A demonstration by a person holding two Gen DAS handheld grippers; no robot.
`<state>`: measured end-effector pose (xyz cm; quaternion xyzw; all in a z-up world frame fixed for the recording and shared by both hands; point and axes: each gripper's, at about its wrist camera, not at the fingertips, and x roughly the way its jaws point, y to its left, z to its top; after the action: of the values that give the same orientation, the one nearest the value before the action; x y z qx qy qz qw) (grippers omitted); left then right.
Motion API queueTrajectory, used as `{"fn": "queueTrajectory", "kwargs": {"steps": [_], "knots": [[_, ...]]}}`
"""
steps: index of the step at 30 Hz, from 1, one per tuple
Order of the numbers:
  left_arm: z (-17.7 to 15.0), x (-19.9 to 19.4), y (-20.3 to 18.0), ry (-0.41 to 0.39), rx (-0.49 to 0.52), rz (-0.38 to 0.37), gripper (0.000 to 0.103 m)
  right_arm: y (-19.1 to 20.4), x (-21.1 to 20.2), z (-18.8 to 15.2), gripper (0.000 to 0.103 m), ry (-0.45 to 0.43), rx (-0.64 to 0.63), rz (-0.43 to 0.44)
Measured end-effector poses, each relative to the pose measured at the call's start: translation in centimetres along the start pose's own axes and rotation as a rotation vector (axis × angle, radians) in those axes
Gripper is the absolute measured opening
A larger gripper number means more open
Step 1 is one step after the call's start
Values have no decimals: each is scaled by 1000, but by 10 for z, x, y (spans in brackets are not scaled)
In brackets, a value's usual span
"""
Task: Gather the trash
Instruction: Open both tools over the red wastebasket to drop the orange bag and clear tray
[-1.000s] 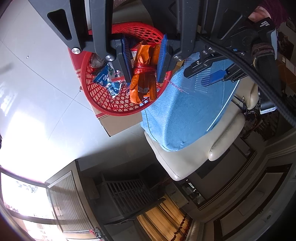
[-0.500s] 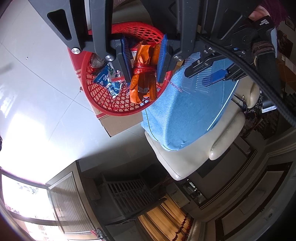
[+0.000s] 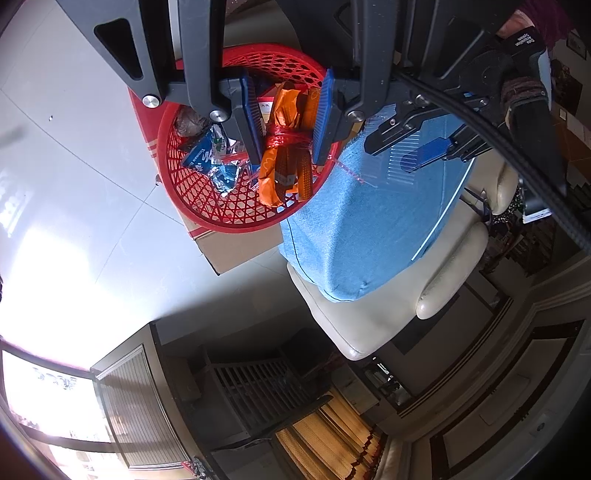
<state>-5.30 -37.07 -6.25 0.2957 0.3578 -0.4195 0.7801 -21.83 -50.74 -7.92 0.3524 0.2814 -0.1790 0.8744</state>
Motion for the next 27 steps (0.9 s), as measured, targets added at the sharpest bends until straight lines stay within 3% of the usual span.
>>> {"fn": "queueTrajectory", "kwargs": {"steps": [27], "knots": [[-1, -7, 4, -34, -19, -16, 56, 2, 5, 5, 31, -7, 7, -6]]}}
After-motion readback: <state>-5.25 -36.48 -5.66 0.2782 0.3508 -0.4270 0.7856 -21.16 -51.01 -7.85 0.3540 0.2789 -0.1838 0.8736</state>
